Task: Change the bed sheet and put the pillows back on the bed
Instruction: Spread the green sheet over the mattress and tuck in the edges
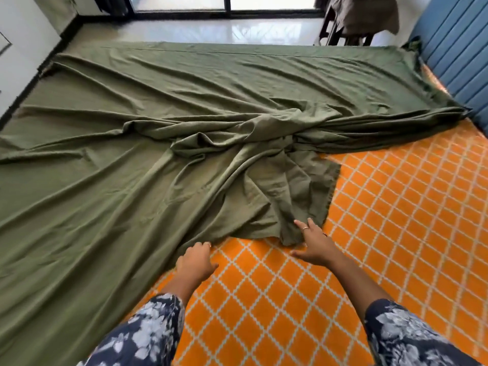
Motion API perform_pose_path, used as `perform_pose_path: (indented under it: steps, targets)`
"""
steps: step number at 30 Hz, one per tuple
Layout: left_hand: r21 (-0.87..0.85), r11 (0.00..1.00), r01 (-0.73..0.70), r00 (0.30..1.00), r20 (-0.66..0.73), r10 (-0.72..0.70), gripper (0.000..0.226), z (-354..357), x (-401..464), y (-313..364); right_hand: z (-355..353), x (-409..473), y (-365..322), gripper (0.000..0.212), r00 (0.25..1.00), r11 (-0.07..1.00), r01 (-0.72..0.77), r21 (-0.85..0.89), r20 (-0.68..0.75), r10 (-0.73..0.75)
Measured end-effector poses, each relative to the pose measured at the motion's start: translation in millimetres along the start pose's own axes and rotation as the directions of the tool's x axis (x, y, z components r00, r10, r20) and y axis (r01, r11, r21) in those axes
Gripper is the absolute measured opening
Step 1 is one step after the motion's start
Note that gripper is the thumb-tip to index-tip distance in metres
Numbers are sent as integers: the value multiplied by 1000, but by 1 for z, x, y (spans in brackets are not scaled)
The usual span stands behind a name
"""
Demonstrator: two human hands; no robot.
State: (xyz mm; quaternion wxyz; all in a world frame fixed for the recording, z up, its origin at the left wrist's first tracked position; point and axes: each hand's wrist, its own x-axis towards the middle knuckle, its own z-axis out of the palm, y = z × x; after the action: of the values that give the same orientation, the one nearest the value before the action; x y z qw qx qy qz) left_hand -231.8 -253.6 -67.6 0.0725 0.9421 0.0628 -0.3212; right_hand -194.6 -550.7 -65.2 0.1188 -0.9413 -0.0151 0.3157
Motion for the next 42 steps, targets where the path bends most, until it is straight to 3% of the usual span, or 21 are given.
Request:
perform_pose_path:
  steps: [4,7,10,13,15,18,22,24,28,32,35,38,42]
  targets:
    - [-25,998,63,987,-145,-66,81,30,56,3,13,69,34,111,997,977,17,-211,-73,-33]
    - [-46,994,95,972,-212,-102,83,53,79,0,12,109,54,112,998,983,63,-171,-7,-65]
    - [-58,998,30,919,-391,-50,71,64,85,-10,10,134,65,88,994,995,97,-26,58,-95]
    - [-145,989,15,868,-490,-85,38,59,92,-11,14,148,59,67,974,980,129,155,-203,-96]
    - [-247,967,65,835,-517,-189,22,48,96,0,13,153,53,58,929,948,206,241,-353,-112]
    - [-437,892,117,822,-462,-334,23,38,90,9,3,154,52,46,897,955,234,182,-419,-140]
    - [-427,897,113,927,-281,-250,20,65,56,14,-15,122,72,32,922,976,149,-161,-335,-196]
    - [-371,924,93,974,-158,-162,33,87,26,22,-16,90,91,33,949,965,95,-243,-269,-162]
    - [-355,929,101,993,-25,-117,74,129,-48,61,7,11,145,31,974,948,47,-314,-194,-112]
    - [-105,994,20,989,148,-5,63,180,-139,104,50,-83,204,32,985,944,-32,-328,-172,-26]
    - [94,995,-18,990,141,5,42,225,-223,112,88,-181,241,36,992,881,-13,-473,-118,-49]
    - [194,981,-15,996,86,-1,35,254,-303,109,111,-270,271,47,999,807,17,-591,-24,-39]
    - [227,972,-59,998,31,54,34,262,-373,114,139,-374,296,60,996,805,93,-586,48,-79]
